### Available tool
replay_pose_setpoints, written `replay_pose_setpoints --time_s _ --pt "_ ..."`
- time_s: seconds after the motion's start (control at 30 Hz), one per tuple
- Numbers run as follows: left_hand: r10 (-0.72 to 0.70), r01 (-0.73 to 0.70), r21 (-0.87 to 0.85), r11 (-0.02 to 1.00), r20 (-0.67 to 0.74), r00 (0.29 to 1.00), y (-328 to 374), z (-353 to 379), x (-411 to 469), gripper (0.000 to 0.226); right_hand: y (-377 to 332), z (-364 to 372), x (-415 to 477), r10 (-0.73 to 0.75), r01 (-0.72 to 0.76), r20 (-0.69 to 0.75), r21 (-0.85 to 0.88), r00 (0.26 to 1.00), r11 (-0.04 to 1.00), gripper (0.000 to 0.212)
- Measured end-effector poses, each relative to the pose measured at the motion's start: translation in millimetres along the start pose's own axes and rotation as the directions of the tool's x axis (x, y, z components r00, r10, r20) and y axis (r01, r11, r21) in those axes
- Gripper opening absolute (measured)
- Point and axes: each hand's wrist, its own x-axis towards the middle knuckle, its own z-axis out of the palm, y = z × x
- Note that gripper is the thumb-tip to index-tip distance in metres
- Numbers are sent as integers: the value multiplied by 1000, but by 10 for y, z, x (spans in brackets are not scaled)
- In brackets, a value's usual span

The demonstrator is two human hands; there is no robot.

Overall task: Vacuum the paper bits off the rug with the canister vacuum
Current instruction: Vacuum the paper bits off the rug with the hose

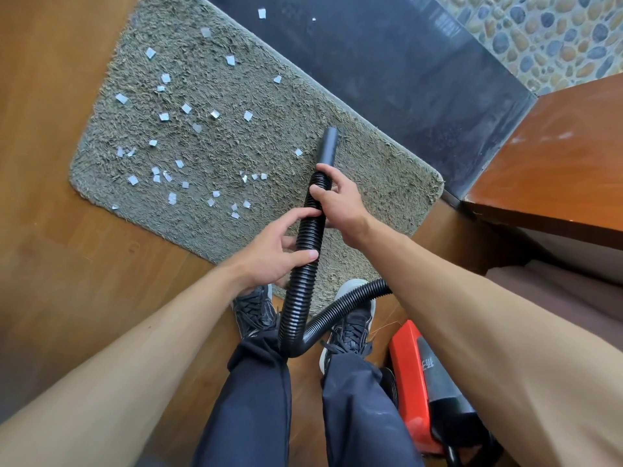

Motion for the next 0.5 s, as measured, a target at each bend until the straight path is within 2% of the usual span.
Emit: replay_pose_setpoints --time_s 0.2,0.5 --pt "-11 10 -38 999 -23 1000 -108 -8 -55 58 71 77 -36 -11 11 27 -8 1000 1000 47" --pt "-3 3 -39 999 6 1000 17 26 18 58 11 -36 -6 -19 19 -18 3 1000 1000 45"
